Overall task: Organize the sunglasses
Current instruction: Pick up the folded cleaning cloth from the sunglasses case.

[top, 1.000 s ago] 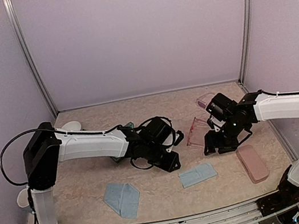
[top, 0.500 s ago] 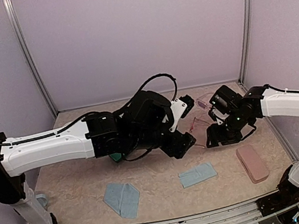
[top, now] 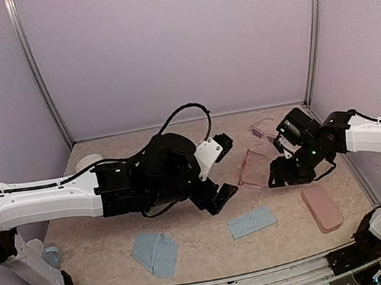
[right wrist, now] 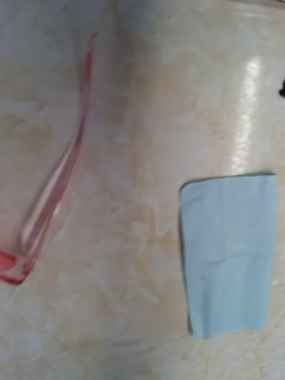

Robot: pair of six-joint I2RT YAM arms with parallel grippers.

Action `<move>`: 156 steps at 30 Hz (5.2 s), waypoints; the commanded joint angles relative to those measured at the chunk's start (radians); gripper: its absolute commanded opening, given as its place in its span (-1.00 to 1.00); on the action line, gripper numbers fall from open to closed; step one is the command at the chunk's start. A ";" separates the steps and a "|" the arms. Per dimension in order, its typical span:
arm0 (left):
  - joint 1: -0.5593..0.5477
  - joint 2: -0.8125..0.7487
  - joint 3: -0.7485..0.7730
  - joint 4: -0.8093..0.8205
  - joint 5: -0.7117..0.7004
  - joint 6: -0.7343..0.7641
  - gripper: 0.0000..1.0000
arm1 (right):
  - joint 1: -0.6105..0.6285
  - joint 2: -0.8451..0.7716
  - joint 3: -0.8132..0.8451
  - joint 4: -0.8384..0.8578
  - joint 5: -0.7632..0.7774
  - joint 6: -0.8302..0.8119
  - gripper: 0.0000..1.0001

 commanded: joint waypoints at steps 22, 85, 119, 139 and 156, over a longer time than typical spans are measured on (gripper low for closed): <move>-0.073 0.322 -0.039 0.044 0.261 0.478 0.08 | -0.009 -0.206 -0.142 -0.051 0.010 0.131 0.31; -0.179 0.425 -0.088 0.049 0.002 0.240 -1.00 | -0.086 -0.039 -0.356 0.298 -0.373 0.283 0.09; -0.194 0.445 -0.080 0.054 -0.030 0.181 -1.00 | -0.087 0.198 -0.344 0.390 -0.407 0.225 -0.66; -0.213 0.463 -0.024 0.017 -0.014 0.121 -1.00 | -0.087 0.177 -0.305 0.330 -0.385 0.163 -1.00; -0.225 0.464 0.084 -0.071 -0.003 -0.041 -1.00 | -0.097 0.150 -0.167 0.157 -0.343 0.013 -1.00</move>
